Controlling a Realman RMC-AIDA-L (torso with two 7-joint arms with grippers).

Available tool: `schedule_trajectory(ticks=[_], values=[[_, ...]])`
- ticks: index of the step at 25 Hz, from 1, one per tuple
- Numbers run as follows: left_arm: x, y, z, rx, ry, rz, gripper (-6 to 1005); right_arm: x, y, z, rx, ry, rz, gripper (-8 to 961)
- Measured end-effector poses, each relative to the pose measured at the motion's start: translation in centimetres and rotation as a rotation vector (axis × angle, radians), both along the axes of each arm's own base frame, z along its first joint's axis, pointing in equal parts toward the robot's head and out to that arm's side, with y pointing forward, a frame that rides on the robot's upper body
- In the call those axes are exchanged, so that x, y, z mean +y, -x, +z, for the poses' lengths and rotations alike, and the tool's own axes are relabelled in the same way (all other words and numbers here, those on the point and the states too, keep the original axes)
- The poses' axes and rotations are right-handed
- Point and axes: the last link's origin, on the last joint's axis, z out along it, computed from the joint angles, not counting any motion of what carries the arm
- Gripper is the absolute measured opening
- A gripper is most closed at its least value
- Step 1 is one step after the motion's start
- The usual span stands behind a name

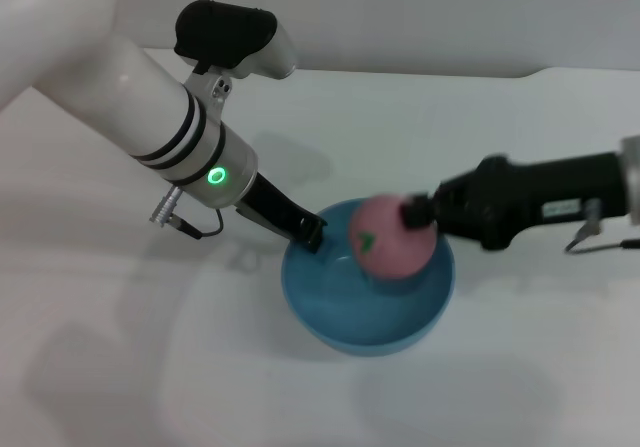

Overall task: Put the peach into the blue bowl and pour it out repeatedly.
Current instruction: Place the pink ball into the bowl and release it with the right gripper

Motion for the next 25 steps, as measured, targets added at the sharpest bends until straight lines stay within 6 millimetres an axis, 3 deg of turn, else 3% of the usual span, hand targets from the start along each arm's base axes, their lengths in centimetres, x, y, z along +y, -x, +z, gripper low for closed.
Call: schedule_trajectory(ticks=[4, 7, 14, 17, 20, 25], values=[[0.0, -0.2, -0.1, -0.009, 0.002, 0.000, -1, 0.0, -0.2, -1.6, -0.063, 0.029, -0.012, 52], [0.0, -0.7, -0.2, -0.039, 0.008, 0.001, -1, 0.0, -0.2, -2.6, -0.095, 0.046, -0.019, 105], [0.1, -0.8, -0.1, -0.046, 0.004, 0.000, -2, 0.1, -0.7, -2.5, -0.120, 0.050, -0.093, 230], [0.1, -0.9, 0.0, -0.047, 0.002, -0.003, -2, 0.6, -1.2, -1.2, -0.105, 0.012, -0.159, 328], [0.2, -1.0, -0.3, -0.046, -0.002, -0.013, -1, 1.0, -2.1, 1.7, 0.001, -0.101, -0.233, 448], [0.2, -1.3, -1.7, -0.029, -0.030, -0.074, -1, 0.9, -5.4, 6.7, 0.229, -0.314, -0.421, 449]])
